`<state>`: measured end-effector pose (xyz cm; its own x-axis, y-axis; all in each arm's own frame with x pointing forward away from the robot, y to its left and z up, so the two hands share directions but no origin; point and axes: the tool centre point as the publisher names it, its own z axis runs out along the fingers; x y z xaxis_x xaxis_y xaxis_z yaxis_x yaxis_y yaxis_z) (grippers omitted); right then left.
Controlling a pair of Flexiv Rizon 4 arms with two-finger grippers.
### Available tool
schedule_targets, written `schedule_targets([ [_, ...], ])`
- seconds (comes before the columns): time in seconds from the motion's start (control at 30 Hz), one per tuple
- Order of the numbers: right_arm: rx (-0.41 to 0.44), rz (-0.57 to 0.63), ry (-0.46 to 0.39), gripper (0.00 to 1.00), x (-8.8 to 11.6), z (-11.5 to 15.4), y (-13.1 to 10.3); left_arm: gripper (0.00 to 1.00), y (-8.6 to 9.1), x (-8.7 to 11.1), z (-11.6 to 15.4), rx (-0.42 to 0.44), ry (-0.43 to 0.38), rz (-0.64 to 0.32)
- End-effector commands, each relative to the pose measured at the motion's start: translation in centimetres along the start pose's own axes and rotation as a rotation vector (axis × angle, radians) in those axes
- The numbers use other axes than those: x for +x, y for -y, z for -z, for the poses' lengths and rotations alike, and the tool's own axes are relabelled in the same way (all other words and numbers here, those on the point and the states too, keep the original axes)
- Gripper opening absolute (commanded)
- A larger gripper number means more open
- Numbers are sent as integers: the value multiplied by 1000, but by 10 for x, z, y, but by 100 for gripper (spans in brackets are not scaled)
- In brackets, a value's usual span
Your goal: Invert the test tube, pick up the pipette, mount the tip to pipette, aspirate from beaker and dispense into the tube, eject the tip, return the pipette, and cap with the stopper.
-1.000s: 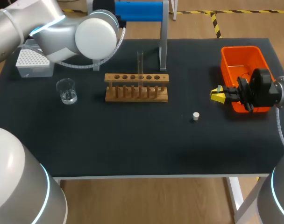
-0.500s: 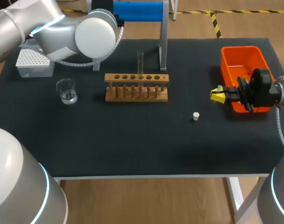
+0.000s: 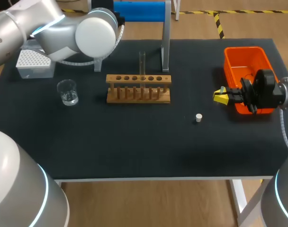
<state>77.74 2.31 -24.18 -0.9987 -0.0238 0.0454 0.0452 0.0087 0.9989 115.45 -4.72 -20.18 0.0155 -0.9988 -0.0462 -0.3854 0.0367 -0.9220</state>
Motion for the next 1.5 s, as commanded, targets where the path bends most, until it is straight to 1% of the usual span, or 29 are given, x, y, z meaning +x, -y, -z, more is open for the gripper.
schedule_targets([
  [0.03,0,1,-1,0,1,1,0,68,1,2,-7,-1,-2,3],
  [0.37,0,1,-1,0,1,1,0,69,3,4,-13,1,1,12],
  [0.47,0,1,-1,0,1,1,0,66,4,4,-15,2,0,16],
  [0.67,0,1,-1,0,1,1,0,67,5,3,-18,3,0,32],
  [0.8,0,1,-1,0,1,1,0,66,4,1,-20,5,1,56],
  [0.83,0,1,-1,0,1,1,0,65,4,1,-21,5,2,57],
  [0.93,0,1,-1,0,1,1,0,66,4,-1,-21,5,5,57],
  [1.2,0,1,-1,0,1,1,0,65,1,-2,-23,2,11,55],
  [1.5,0,1,-1,0,1,1,0,58,0,-2,-25,9,13,64],
])
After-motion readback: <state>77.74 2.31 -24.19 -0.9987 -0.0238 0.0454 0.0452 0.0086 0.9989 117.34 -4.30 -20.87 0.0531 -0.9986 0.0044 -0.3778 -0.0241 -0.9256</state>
